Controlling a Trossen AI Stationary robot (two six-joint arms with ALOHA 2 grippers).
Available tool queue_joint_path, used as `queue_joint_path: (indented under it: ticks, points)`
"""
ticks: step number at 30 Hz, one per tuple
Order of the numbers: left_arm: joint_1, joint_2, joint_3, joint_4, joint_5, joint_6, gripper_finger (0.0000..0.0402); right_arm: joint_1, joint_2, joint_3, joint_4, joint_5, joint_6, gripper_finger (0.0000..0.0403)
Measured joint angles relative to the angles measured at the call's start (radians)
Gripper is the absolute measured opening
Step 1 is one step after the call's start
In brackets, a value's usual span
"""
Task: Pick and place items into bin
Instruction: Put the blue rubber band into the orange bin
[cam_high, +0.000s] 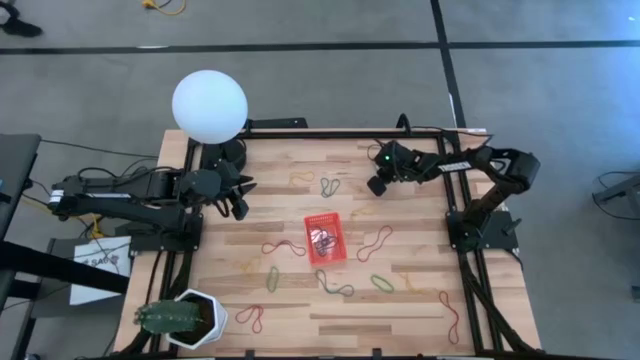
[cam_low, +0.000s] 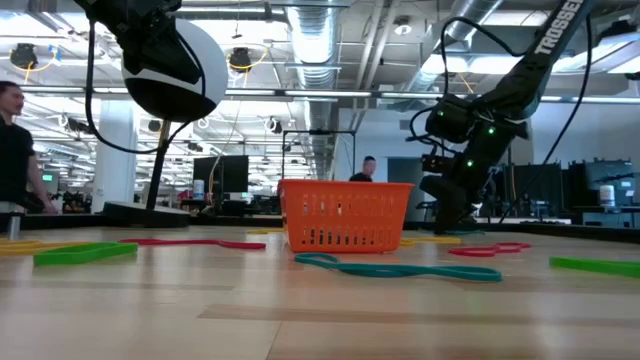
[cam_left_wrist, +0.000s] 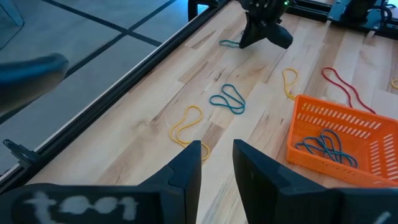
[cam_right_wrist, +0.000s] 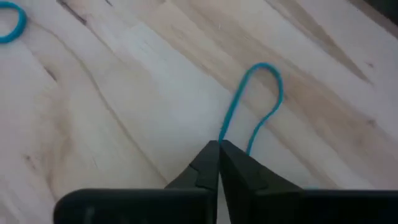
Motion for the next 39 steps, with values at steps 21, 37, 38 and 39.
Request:
queue_joint_path:
  ticks: [21,37,38,39]
  points:
    - [0.000,0.000,0.000,0.001,0.002,0.000,0.0083,0.626,-0.273,0.132,0.290,-0.129,0.074,0.0000]
    - [0.000,0.000,0.000,-0.007,0.004,0.000,0.0083,0.623,-0.024,0.186,0.376,-0.072,0.056,0.0000]
    - [0.000,0.000,0.000,-0.013,0.004,0.000,0.0083,0.623,-0.017,0.194,0.381,-0.073,0.056,0.0000]
    - [0.000,0.000,0.000,-0.017,0.004,0.000,0.0083,0.624,-0.009,0.200,0.385,-0.075,0.056,0.0000]
